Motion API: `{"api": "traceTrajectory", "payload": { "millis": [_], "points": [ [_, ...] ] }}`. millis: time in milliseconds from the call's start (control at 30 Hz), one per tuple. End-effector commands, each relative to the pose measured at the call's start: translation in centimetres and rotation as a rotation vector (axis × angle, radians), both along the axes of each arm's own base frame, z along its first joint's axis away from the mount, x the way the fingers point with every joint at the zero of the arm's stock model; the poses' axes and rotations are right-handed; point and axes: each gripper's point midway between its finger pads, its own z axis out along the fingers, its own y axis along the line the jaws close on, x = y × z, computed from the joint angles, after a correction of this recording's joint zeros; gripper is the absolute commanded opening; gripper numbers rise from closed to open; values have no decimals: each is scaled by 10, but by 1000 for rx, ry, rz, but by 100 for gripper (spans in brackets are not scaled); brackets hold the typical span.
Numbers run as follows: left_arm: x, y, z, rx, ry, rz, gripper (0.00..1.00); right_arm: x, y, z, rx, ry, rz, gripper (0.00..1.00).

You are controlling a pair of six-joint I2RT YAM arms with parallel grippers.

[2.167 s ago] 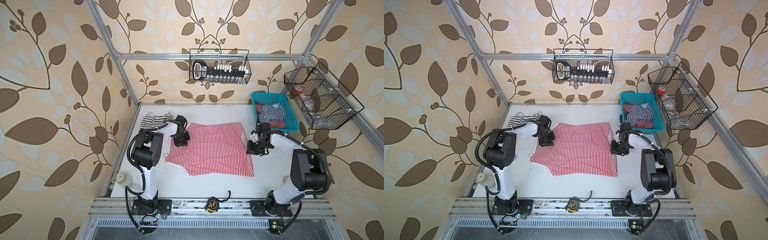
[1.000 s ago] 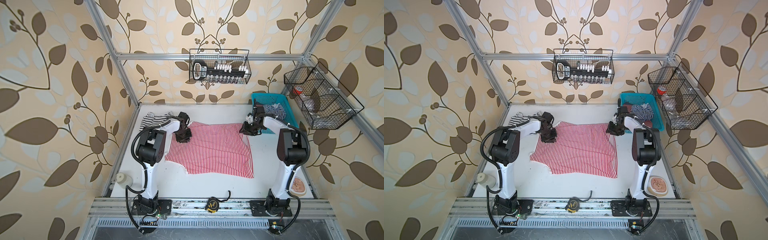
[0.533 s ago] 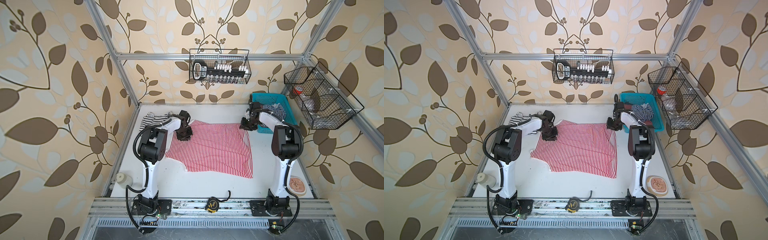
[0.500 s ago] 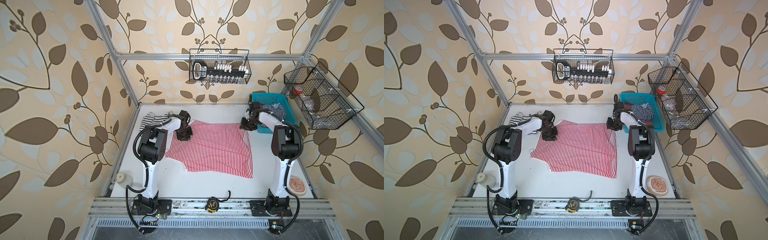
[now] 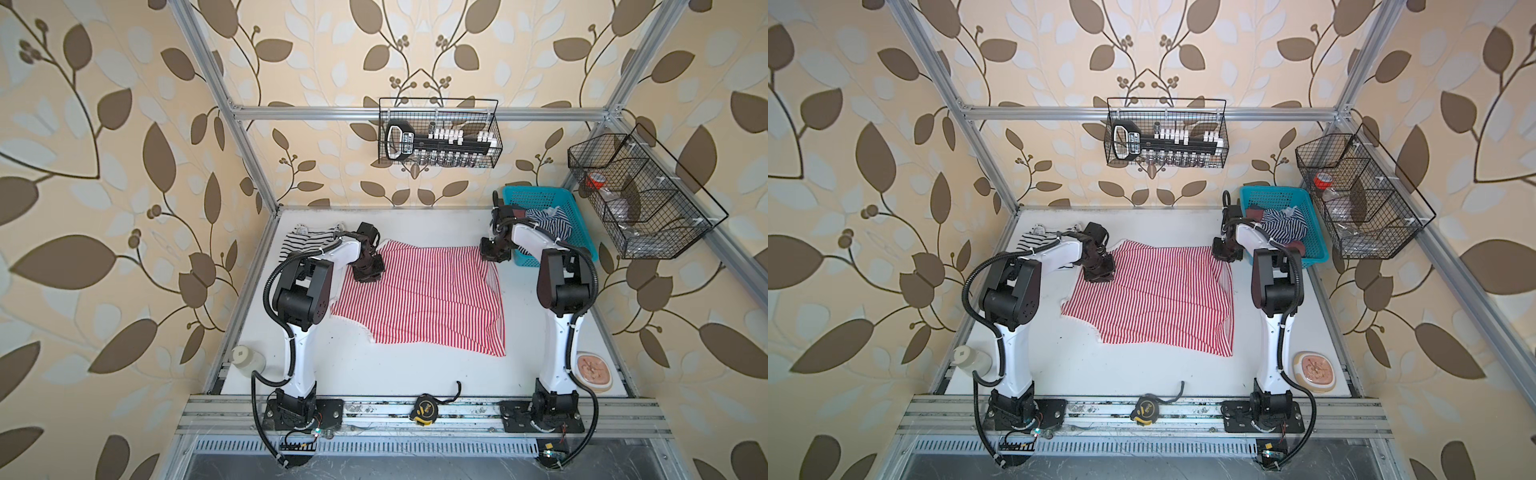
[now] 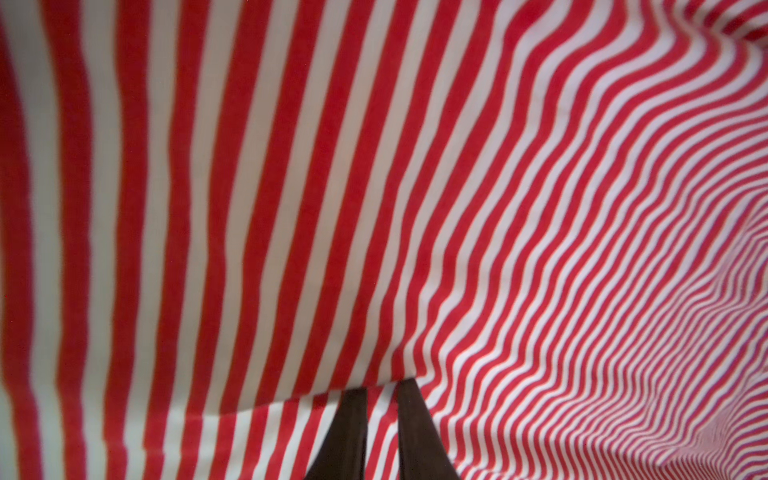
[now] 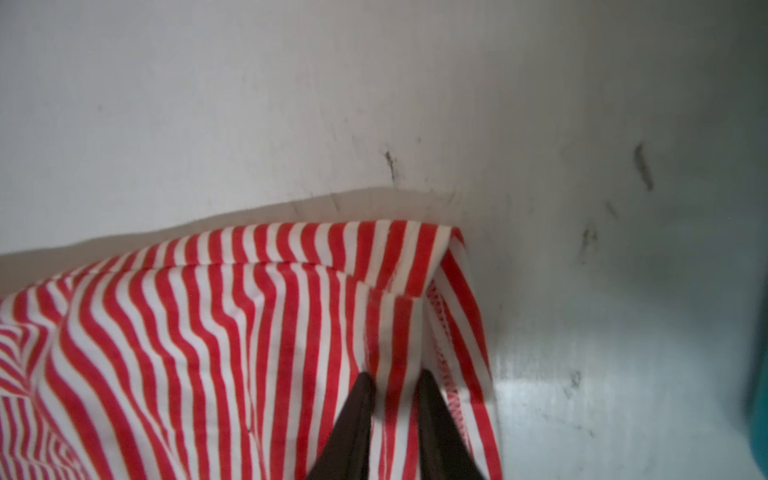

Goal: Fold and stack the tank tops
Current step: 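Pull the tank top's edges outward with both grippers to flatten it, then release the far edges and move both grippers to the tank top's near hem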

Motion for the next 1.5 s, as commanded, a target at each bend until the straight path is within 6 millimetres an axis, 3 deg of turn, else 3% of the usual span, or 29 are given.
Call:
{"api": "traceTrajectory", "payload": {
  "millis": [0, 167, 300, 367, 700, 833, 933, 1000, 1167, 1333, 1467],
  "points": [
    [-46, 38, -48, 173, 189, 20, 17, -1, -1, -9, -33, 32, 13, 17],
    [-48, 44, -48, 198, 193, 18, 17, 2, -7, -1, -60, 11, 5, 9],
    [-51, 51, -51, 214, 204, 33, 17, 5, -13, 5, -78, 2, -3, 9],
    [-53, 55, -52, 224, 209, 40, 17, 7, -17, 9, -84, -6, -9, 1],
    [-60, 72, -58, 250, 229, 72, 17, 23, -30, 19, -103, -28, -25, 0],
    [-63, 77, -58, 255, 232, 86, 17, 32, -27, 22, -93, -39, -15, 3],
    [-59, 73, -54, 227, 219, 97, 18, 37, -21, 21, -82, -33, 3, 15],
    [-53, 65, -48, 180, 197, 106, 25, 37, -17, 19, -80, -22, 17, 23],
    [-24, 42, -5, 51, 72, 119, 43, 30, -9, 32, -77, -36, 33, 42],
    [-2, 31, 62, -17, -84, 104, 50, 17, 4, 73, -43, -134, 50, 47],
    [-7, 34, 115, -23, -189, 84, 56, -14, 15, 103, -33, -186, 70, 48]
  ]
}}
